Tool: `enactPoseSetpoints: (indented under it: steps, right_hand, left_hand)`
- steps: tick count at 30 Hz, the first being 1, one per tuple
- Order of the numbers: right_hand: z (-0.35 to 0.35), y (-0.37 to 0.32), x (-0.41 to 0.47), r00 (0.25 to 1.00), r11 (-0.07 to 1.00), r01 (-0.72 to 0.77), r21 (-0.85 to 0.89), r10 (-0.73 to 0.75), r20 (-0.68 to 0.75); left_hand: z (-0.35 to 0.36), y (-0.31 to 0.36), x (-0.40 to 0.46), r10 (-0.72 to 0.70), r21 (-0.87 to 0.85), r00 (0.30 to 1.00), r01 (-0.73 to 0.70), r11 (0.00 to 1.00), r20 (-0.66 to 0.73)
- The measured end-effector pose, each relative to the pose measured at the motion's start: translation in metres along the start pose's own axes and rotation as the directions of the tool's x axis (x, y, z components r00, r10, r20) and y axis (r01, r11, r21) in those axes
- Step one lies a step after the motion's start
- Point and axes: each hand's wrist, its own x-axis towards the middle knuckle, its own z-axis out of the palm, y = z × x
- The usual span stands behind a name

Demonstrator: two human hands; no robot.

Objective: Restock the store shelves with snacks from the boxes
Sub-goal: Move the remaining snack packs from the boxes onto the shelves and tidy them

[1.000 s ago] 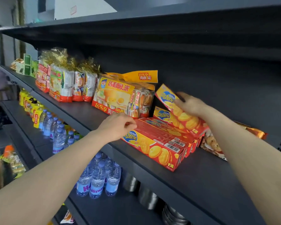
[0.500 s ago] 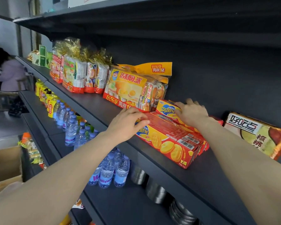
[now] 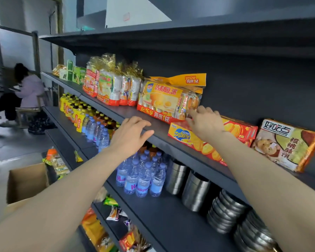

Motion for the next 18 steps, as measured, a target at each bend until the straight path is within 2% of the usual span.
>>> enactPoseSetpoints:
  steps: [11, 15, 18]
  right_hand:
    - [-0.003, -0.134, -0.109, 0.968, 0.978, 0.2, 0.057, -0.188, -0.167]
    - [0.032, -0.194, -0.151, 0.958, 0.959, 0.252, 0.129, -0.229, -0.17]
    - [0.072, -0.247, -0.192, 0.952, 0.929, 0.302, 0.215, -0.285, -0.108]
  left_hand:
    - [-0.036, -0.085, -0.15, -0.036, 0.054, 0.999, 0.036, 0.998, 0.004]
    - [-0.024, -0.121, -0.217, -0.125, 0.051, 0.992, 0.126, 0.991, -0.014]
    - [-0.011, -0.148, -0.281, -0.236, 0.018, 0.971, 0.236, 0.972, 0.04]
